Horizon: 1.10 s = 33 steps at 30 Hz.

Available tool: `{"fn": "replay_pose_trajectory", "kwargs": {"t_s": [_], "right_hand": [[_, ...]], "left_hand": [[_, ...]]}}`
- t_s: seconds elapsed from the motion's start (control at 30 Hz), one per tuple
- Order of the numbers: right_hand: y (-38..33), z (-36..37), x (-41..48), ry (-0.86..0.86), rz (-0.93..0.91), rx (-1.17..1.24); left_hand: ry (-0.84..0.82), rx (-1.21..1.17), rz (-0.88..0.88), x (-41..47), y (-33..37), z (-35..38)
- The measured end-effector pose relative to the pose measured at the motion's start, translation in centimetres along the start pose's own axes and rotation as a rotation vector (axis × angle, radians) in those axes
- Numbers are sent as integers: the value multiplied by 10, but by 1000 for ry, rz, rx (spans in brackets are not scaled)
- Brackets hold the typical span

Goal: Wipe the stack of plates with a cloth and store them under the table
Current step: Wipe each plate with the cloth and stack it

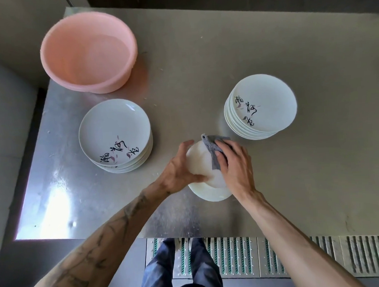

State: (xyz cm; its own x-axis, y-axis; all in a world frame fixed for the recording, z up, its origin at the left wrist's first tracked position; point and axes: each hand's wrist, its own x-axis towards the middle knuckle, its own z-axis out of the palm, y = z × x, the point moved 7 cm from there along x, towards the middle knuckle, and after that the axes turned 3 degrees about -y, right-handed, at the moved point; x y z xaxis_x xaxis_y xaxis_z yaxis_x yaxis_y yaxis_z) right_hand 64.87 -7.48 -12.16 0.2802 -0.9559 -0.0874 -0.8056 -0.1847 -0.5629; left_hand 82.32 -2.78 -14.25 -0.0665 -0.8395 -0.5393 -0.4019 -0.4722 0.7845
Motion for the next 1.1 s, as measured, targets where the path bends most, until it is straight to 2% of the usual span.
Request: {"fn": "replay_pose_trajectory", "kwargs": {"t_s": [0.07,0.17,0.3,0.33,0.5,0.7,0.8,0.97,1.1], "right_hand": [[10,-4,2,-2,-8,14],[11,-3,-6,12,-19,6],[-18,14,-9,-53,-236,-77],[-17,15,-4,-70,-243,-83],[10,4,-17,-101,-71,-4],[1,11,-92,39,120,29],[-11,19,-107,37,109,91],[2,7,-61,23,138,186],[-20,14,-84,78,99,140]], "left_hand": [[-84,96,102,-5,2,0],[-107,184,130,-8,-6,0],[-151,244,104,-12,-24,8],[-155,252,109,-14,-28,7],[-83,254,142,-17,-39,-2],[-8,228,150,-19,-41,-2],[7,136,177,-24,-37,1],[65,104,270,-34,-32,-5],[86,-19,212,-34,-32,-3]]}}
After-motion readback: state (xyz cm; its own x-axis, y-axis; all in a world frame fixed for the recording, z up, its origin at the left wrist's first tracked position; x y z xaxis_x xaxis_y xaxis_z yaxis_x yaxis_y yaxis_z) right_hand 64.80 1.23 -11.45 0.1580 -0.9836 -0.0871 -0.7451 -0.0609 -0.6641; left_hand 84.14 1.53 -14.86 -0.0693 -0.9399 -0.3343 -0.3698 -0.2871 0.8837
